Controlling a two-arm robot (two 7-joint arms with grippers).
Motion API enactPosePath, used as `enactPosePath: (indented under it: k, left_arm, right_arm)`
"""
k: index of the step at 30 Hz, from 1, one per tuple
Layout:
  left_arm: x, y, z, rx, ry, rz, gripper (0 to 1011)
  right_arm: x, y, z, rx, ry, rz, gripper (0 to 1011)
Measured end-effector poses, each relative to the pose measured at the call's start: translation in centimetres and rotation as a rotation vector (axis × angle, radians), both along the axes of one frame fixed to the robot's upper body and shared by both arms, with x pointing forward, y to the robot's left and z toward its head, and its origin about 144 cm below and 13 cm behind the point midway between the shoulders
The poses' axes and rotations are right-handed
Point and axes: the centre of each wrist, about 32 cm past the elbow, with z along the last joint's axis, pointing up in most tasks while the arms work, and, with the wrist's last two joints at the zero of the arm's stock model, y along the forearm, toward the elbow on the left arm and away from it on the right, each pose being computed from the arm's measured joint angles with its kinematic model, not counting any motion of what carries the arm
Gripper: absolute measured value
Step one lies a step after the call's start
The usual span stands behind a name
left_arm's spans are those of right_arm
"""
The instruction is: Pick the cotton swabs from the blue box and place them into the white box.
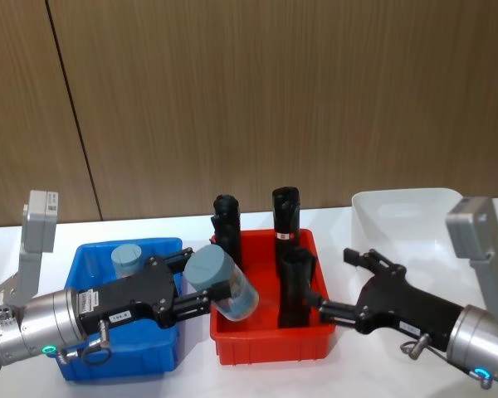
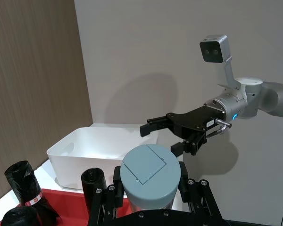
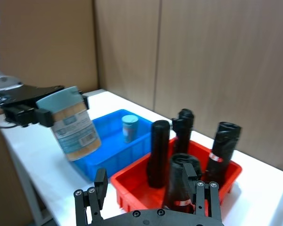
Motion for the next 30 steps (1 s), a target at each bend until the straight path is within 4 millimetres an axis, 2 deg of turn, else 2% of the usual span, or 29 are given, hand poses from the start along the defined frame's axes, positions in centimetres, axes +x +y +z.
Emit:
enactPosePath:
  k: [12,30]
  left_arm:
    - [0.0,0.0,0.0,0.000,0.000,0.000,659]
    - [0.0,0.0,0.0,0.000,0.000,0.000,659]
  right_arm:
    - [1.9,1.0,0.3,-0.044,0.035,0.115,1002]
    - [3.4,2.7,1.1,-0.069,0.036,0.212,1002]
